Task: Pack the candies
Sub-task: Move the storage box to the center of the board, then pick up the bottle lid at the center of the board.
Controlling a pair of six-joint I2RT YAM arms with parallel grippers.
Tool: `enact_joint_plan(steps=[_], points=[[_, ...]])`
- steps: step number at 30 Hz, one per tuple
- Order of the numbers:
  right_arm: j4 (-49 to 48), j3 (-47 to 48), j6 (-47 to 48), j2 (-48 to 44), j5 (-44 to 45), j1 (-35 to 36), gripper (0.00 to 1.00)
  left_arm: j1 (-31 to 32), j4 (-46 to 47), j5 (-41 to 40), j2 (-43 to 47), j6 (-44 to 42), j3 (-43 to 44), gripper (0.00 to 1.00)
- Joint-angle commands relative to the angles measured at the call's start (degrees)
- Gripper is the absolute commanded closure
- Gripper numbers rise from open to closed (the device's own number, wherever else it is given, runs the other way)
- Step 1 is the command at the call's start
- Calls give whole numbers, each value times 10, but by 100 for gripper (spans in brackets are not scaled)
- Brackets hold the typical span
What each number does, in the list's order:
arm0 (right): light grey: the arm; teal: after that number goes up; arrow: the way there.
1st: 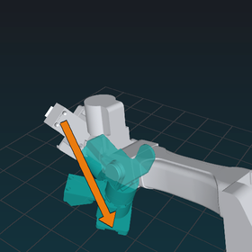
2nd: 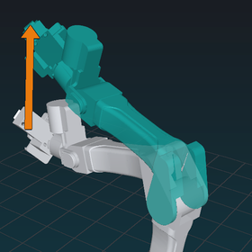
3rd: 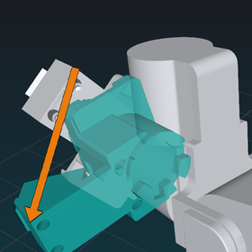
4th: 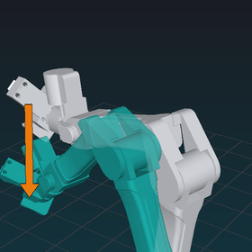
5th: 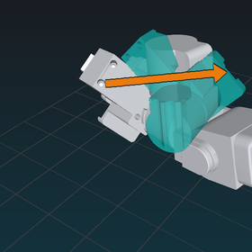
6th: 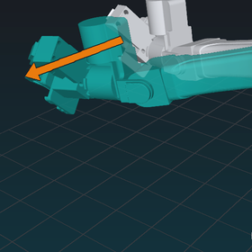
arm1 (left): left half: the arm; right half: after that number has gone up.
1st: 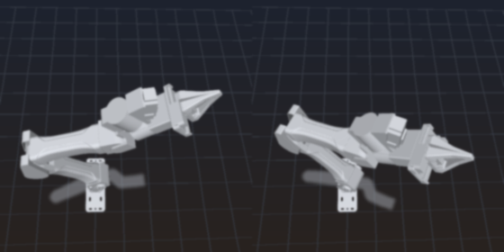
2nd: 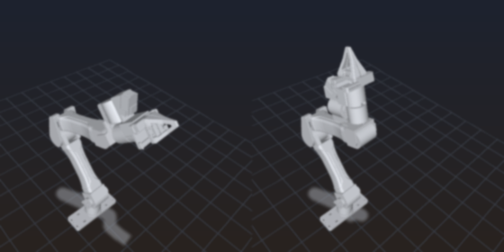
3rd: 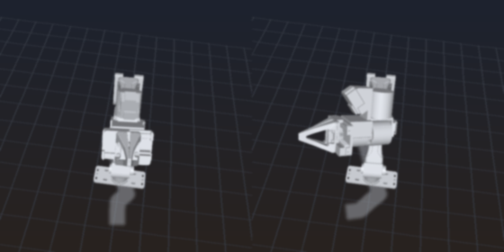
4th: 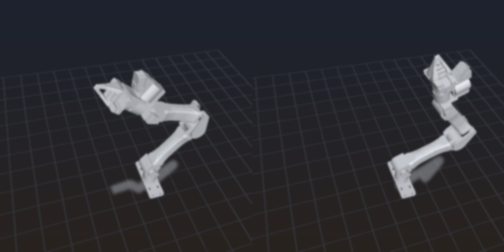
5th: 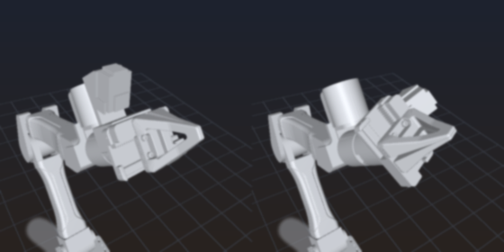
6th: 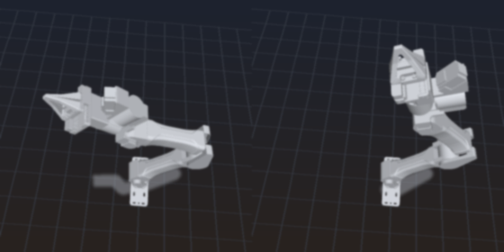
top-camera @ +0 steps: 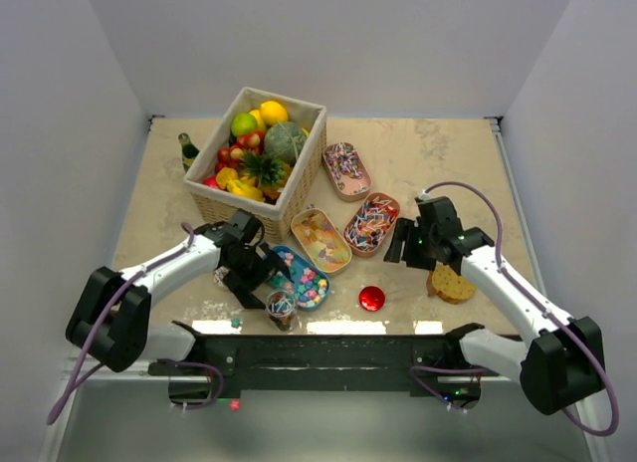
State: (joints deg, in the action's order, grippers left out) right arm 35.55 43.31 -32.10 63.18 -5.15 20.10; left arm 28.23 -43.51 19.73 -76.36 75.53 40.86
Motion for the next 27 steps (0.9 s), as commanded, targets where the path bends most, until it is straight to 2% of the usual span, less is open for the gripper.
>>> enact_joint_plan(steps=[1,10,15,16,24,27], points=[[0,-38,30,10,-73,19,36,20,84,13,-26,15,43,6],[-25,-41,13,36,-74,51,39,46,108,10,-92,4,87,7],[-43,-42,21,95,-74,85,45,45,115,6,-101,-20,105,7],[-46,-42,20,104,-71,103,49,46,106,0,-101,-26,109,8],[-56,-53,-10,130,-7,138,57,45,16,-81,-71,-78,156,8],[-59,-55,-11,142,0,139,68,45,-46,-130,-39,-87,150,8]])
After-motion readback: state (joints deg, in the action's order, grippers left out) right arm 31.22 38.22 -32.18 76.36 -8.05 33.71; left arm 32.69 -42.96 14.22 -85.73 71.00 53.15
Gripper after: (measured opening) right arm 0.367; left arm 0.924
